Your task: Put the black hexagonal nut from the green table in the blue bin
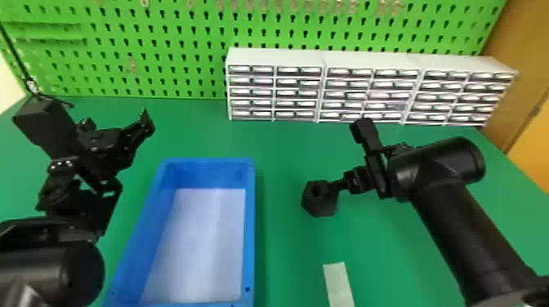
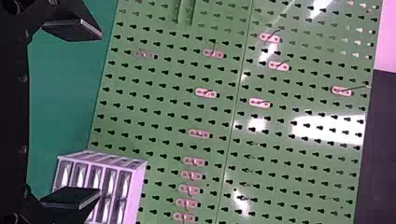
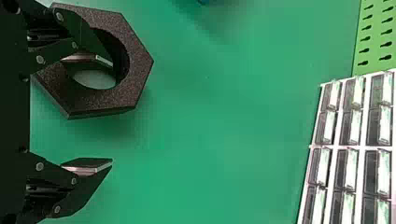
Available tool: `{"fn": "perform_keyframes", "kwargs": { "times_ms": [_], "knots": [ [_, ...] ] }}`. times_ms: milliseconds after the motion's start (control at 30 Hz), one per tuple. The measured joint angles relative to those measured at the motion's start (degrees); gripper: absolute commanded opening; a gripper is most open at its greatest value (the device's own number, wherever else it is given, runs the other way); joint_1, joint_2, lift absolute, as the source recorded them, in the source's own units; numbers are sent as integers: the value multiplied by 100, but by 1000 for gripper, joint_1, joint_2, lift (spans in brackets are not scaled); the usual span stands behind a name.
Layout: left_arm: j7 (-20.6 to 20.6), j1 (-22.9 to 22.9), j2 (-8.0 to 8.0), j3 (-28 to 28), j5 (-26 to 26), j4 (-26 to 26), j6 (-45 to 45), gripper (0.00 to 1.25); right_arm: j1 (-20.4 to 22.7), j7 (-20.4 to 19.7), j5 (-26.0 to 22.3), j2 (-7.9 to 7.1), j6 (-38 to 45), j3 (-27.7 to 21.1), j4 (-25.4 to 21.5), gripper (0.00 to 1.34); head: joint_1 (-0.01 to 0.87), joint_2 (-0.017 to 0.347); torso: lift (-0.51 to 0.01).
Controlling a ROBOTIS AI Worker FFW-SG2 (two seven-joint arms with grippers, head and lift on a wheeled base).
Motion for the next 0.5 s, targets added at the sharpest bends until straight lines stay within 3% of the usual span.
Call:
{"fn": "perform_keyframes", "kwargs": {
  "times_ms": [500],
  "knots": [
    [0, -9, 0, -3, 0, 4, 0, 1141, -54, -118, -121, 16, -342, 0, 367, 821, 692, 8, -97]
  ]
}}
